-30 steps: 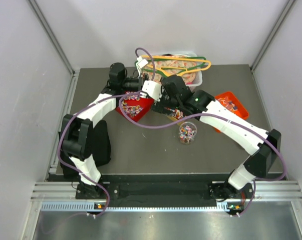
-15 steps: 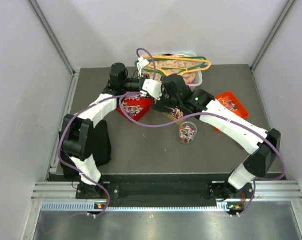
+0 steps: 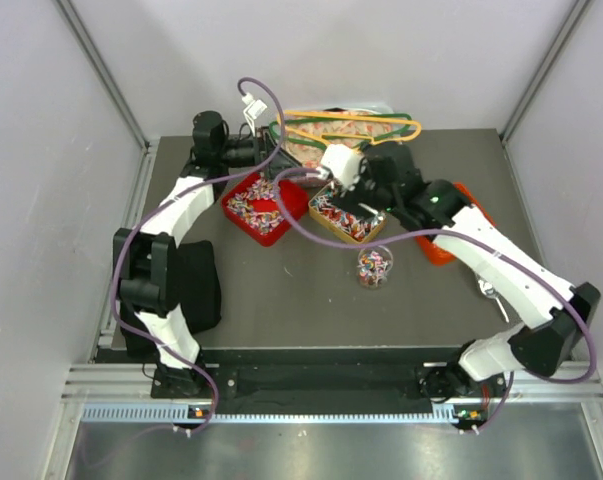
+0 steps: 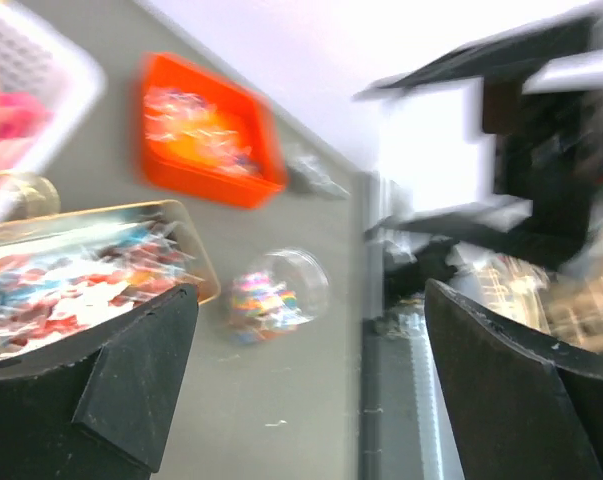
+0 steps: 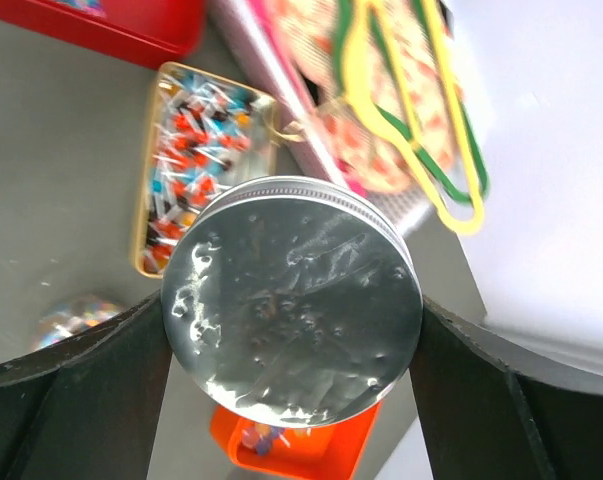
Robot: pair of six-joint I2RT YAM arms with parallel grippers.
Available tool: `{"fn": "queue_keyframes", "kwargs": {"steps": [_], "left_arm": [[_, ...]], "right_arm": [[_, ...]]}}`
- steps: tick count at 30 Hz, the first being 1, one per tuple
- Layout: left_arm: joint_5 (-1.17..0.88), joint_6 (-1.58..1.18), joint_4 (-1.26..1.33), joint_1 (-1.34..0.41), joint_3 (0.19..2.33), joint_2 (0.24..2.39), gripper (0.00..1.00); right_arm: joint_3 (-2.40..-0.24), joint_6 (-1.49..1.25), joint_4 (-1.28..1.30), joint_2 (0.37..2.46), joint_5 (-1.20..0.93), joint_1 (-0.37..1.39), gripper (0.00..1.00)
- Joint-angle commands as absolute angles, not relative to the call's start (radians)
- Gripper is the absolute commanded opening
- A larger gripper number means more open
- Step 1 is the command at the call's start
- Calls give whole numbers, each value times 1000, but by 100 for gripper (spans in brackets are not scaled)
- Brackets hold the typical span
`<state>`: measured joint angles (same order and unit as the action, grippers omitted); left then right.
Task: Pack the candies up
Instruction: Pick up the bottle lid at the center of the board, then close the bottle lid on the packing bottle.
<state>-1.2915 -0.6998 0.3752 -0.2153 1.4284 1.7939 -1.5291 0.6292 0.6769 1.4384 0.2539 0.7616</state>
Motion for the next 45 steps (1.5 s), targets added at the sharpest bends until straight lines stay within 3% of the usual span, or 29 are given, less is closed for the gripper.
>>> {"fn": "queue_keyframes", "kwargs": {"steps": [1,9,16,24,33,45], "left_arm": [[-1169,-179,-79,-219,1494,1813,99],[-852,187,-8,-374,1192,1692,99],[-681,210,334,-509,895,1638,99],[-574,219,598,-638,717,1632,99],[-557,180,770,-699,664,1738,99],[-572,51,1084,-735,690,1911,99]], "right_arm": [[-1525,586,675,1332,190,640,67],[-1525,534,767,1240,23,470,68],[-1451,480,818,1221,-121,342,68],[-1410,451,858,1218,-227,272,68],[-1356,423,891,1282,-429,226,68],[-1278,451,876,1335,-376,294,65]]}}
